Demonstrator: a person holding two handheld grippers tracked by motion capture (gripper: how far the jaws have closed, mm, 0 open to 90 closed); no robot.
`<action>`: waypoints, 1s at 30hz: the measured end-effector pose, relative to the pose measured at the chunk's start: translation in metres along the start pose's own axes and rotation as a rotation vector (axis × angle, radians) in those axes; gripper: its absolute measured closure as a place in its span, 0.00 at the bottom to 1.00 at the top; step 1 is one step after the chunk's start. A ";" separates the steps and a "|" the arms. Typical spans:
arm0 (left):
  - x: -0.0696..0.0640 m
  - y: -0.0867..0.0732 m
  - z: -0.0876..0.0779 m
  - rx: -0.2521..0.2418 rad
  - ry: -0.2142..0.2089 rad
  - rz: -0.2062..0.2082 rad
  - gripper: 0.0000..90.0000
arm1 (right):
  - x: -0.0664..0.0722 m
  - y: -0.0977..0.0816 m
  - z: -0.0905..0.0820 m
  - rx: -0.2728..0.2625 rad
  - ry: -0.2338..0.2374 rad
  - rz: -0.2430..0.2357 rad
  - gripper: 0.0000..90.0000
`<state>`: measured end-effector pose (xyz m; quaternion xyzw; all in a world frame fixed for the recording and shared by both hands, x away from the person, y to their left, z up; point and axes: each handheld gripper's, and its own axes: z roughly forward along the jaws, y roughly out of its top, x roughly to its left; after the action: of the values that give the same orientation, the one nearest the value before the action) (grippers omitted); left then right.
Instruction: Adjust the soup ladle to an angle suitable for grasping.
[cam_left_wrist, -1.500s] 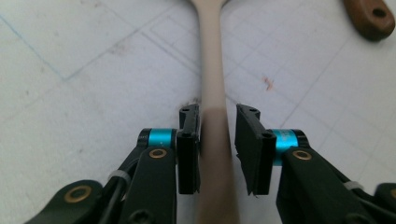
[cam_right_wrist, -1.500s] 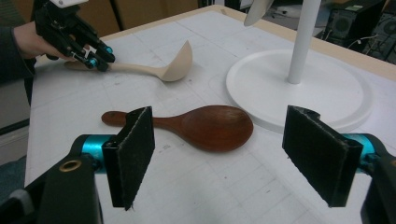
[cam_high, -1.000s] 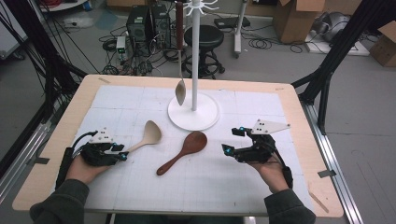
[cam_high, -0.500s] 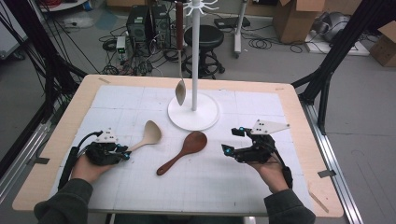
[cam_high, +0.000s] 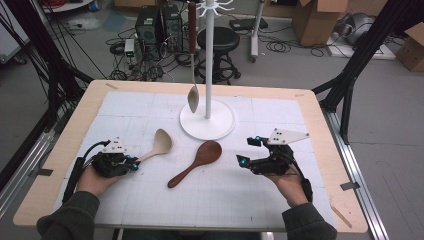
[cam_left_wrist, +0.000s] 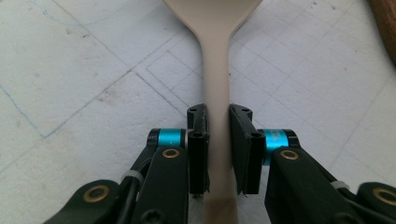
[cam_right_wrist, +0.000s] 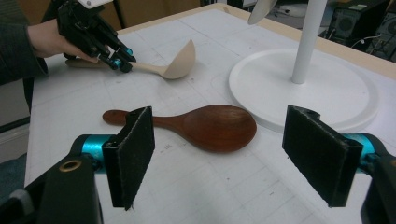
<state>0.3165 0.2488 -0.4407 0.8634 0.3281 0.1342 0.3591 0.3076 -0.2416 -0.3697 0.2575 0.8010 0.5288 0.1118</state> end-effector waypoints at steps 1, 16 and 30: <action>0.000 0.000 0.000 0.001 0.001 0.003 0.86 | 0.000 0.000 0.000 0.000 0.001 -0.001 0.27; -0.005 0.003 -0.001 -0.005 -0.009 0.056 0.87 | 0.000 0.000 0.001 0.002 -0.001 0.003 0.27; -0.028 0.030 -0.001 -0.035 -0.072 0.159 0.87 | -0.002 0.000 -0.003 -0.007 -0.003 0.008 0.28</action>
<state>0.3097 0.2147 -0.4187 0.8844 0.2431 0.1369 0.3741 0.3077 -0.2448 -0.3686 0.2610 0.7979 0.5317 0.1116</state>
